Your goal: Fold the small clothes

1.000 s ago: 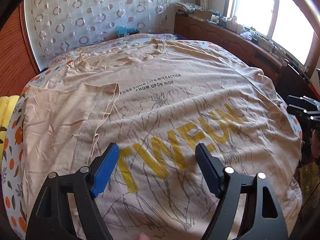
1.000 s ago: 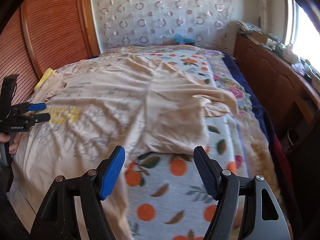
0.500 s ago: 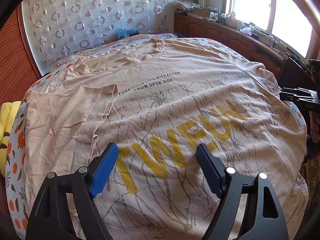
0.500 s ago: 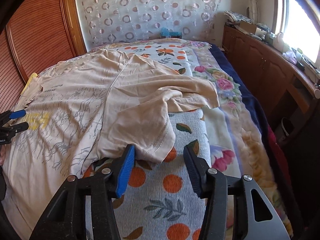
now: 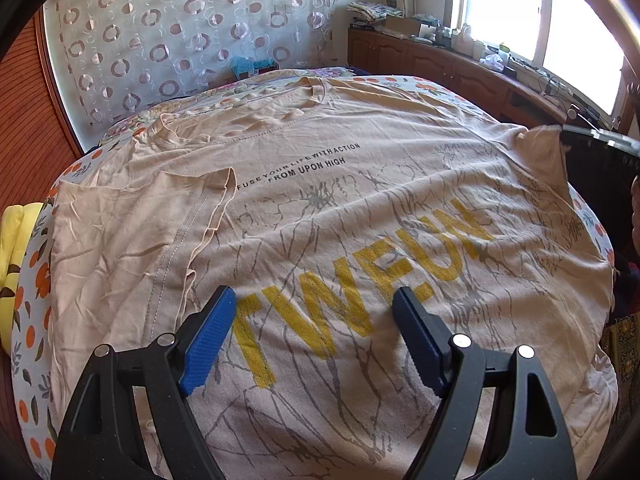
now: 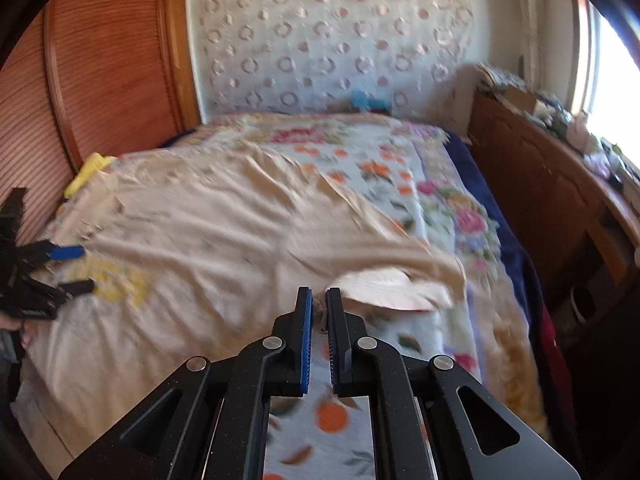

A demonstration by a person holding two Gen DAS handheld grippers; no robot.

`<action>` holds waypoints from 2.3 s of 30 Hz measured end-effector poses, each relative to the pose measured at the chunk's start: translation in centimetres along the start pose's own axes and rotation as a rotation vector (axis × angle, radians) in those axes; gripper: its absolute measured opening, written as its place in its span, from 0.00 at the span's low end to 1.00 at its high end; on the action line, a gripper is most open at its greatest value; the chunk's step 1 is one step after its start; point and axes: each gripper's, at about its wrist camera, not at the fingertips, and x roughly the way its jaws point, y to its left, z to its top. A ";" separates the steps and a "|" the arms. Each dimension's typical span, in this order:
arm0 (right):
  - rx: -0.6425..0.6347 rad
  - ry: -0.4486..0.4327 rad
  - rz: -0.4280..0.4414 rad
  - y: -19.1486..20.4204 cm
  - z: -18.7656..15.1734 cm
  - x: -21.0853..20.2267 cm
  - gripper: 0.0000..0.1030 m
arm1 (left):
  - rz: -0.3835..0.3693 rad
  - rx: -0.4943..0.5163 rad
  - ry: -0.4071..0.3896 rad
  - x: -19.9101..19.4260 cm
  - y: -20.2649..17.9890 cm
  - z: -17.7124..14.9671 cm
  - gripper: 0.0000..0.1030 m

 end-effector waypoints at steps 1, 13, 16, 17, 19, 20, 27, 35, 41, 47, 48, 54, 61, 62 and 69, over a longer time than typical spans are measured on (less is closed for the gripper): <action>-0.018 -0.018 0.030 1.1 0.5 -0.3 0.07 | 0.000 0.000 0.000 0.0 0.0 0.0 0.79; -0.124 0.074 0.194 7.2 -1.1 2.7 0.12 | -0.001 -0.001 0.000 0.0 0.0 0.0 0.79; -0.082 0.074 0.161 5.5 -1.3 2.5 0.33 | 0.001 0.000 0.000 0.0 0.0 0.0 0.79; -0.061 0.067 0.153 4.8 -1.5 2.2 0.40 | 0.002 0.002 0.002 0.0 0.0 0.0 0.79; -0.022 0.056 0.125 3.3 -1.8 2.0 0.46 | 0.002 -0.004 0.005 -0.1 0.0 0.0 0.79; -0.006 0.053 0.106 2.4 -2.1 2.0 0.47 | 0.002 -0.005 0.006 -0.2 0.0 0.0 0.79; 0.126 0.119 0.030 -2.3 -2.5 5.1 0.47 | -0.019 -0.022 -0.070 -3.6 -0.6 0.7 0.79; 0.098 0.166 0.106 -1.4 -0.6 9.2 0.07 | -0.030 -0.036 -0.141 -6.3 -1.1 1.5 0.79; -0.042 0.085 0.153 2.0 4.6 8.8 0.04 | -0.026 -0.076 -0.155 -6.8 0.1 1.0 0.79; -0.155 0.045 0.229 8.1 9.1 8.6 0.04 | -0.016 -0.113 -0.158 -7.2 1.5 0.1 0.79; -0.165 0.054 0.246 9.1 9.4 9.2 0.04 | -0.015 -0.117 -0.157 -7.2 1.7 -0.1 0.79; -0.218 0.129 0.297 12.0 10.6 13.9 0.04 | -0.010 -0.148 -0.139 -6.8 3.1 -1.2 0.79; -0.222 0.109 0.240 11.5 10.6 13.9 0.47 | -0.021 -0.166 -0.129 -6.5 3.5 -1.7 0.79; -0.216 0.101 0.229 11.1 10.4 13.6 0.49 | -0.026 -0.166 -0.129 -6.5 3.4 -1.7 0.79; -0.165 0.102 0.071 7.0 5.0 11.8 0.50 | -0.047 -0.135 -0.121 -5.7 1.6 -1.2 0.79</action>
